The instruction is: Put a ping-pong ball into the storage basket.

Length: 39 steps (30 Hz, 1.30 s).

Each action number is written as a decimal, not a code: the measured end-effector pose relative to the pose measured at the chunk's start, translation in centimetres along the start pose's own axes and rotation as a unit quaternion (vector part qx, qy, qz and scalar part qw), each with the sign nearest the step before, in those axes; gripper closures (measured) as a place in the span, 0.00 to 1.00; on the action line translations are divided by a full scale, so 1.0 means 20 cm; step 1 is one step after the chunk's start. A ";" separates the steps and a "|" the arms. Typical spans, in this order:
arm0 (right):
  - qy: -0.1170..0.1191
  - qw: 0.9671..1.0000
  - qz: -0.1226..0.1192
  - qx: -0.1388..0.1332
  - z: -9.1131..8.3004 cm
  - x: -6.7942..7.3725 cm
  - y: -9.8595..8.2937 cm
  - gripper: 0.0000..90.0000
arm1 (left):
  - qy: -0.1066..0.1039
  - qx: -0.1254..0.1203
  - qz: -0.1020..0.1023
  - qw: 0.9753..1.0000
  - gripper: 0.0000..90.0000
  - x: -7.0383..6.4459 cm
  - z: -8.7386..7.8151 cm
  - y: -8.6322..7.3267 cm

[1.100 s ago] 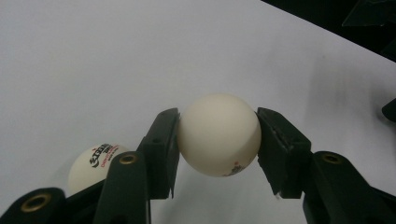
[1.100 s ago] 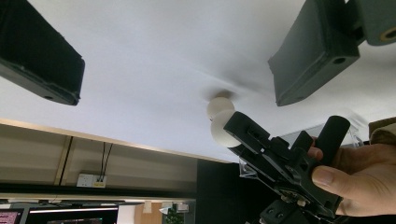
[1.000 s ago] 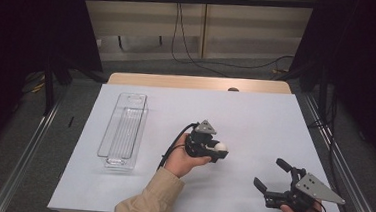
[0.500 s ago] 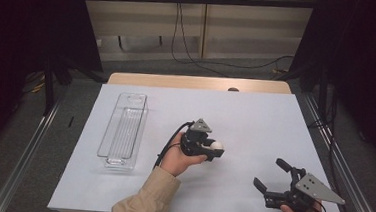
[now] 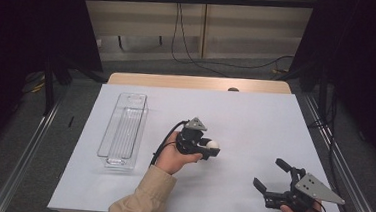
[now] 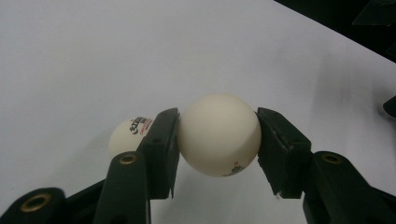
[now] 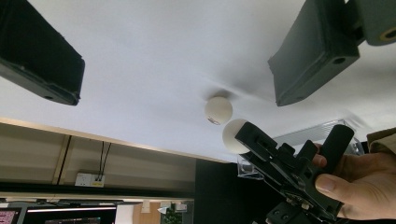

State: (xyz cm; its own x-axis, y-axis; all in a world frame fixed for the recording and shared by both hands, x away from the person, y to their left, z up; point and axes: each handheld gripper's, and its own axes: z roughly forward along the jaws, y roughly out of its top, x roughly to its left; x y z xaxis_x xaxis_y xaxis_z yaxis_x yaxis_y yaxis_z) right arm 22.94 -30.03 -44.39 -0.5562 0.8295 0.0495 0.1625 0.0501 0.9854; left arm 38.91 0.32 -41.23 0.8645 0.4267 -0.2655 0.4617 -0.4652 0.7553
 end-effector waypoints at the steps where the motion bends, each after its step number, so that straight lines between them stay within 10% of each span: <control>1: 0.000 1.000 -0.001 0.000 0.00 0.00 0.00 0.02 | 0.001 0.001 0.000 1.000 0.57 0.00 0.00 0.00; 39: 0.002 1.000 -0.002 0.001 0.00 0.00 0.00 0.02 | 0.011 -0.001 -0.023 1.000 0.57 0.10 -0.15 -0.02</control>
State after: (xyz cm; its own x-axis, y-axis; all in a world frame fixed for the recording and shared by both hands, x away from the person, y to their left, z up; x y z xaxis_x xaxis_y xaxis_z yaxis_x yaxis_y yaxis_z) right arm 22.94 -30.03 -44.37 -0.5599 0.8272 0.0472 0.1619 0.0534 0.9854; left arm 39.79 3.63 -40.29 0.8381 0.4641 -0.2865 0.4998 -0.4431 0.7442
